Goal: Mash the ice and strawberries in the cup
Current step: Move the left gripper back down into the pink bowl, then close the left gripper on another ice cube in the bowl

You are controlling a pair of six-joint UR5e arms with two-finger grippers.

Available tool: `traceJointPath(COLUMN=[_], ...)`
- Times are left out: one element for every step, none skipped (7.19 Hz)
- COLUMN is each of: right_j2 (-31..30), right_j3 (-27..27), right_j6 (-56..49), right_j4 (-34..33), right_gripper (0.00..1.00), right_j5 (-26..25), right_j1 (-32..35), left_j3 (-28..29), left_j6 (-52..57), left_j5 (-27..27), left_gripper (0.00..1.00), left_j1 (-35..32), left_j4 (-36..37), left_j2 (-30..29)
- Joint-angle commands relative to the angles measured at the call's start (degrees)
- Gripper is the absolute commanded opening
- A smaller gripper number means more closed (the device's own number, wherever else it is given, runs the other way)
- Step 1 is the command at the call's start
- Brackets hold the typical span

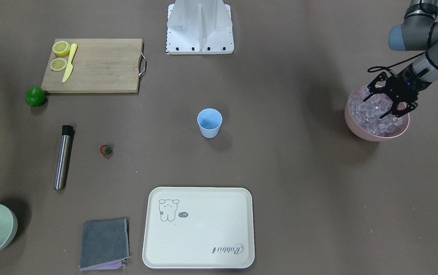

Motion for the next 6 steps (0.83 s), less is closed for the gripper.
traceJointPath(right_j2=[-1.1,-1.3,-1.7,-1.7,-2.0,-2.1], right_j3=[0.0,0.0,0.0,0.1,0.1,0.5], right_j6=[0.0,0.0,0.0,0.0,-0.1,-0.1], right_j4=[0.0,0.3,0.3,0.3,0.4,0.4], right_gripper=[1.00,1.00,1.00,1.00,1.00,1.00], right_j5=[0.0,0.1,0.2,0.3,0.4,0.4], right_j1=[0.2,0.4,0.6,1.0,1.2,1.2], left_j3=[1.4,2.2,2.3,2.8,2.8,2.9], left_j6=[0.0,0.0,0.0,0.1,0.1,0.5], left_j5=[0.9,0.8,0.8,0.8,0.7,0.8], left_gripper=[0.79,0.79,0.79,0.78,0.78,0.77], left_j1=[0.9,0.9,0.9,0.9,0.9,0.9], left_j4=[0.1,0.1,0.2,0.2,0.2,0.2], left_j2=[-2.2,-3.2,-3.5,-3.5,-3.3,-2.9])
